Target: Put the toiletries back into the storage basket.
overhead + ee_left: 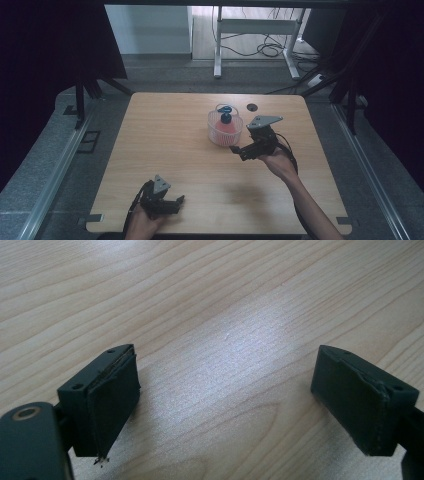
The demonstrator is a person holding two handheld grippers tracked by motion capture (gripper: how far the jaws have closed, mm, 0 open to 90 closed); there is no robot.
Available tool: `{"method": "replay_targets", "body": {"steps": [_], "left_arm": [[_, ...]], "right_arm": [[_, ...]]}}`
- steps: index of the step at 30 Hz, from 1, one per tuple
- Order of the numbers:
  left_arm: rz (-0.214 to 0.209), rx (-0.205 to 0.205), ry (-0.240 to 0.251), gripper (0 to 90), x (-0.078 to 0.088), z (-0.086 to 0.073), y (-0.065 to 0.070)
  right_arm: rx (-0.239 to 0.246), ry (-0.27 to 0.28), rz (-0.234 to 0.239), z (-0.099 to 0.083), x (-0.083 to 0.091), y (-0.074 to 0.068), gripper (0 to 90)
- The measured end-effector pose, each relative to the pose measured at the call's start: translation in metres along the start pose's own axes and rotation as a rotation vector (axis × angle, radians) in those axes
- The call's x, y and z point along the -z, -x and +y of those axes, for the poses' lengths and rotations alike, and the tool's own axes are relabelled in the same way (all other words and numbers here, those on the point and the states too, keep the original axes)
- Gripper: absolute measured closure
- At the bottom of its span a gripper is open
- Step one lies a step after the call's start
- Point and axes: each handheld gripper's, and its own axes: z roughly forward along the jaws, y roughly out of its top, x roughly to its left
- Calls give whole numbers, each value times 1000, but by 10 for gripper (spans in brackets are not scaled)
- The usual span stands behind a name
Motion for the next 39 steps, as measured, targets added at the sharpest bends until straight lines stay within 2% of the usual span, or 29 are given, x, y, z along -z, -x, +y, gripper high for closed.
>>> {"method": "replay_targets", "body": {"steps": [8, 19, 29, 39], "left_arm": [[0, -2, 0, 117, 0, 0, 0], [0, 0, 0, 116, 0, 0, 0], [1, 2, 3, 116, 0, 0, 0], [1, -1, 0, 116, 0, 0, 0]], "right_arm": [[20, -9, -7, -11, 10, -7, 0], [18, -8, -15, -27, 24, -12, 0], [3, -11, -26, -49, 34, -16, 0], [-7, -29, -38, -78, 38, -17, 0]]}}
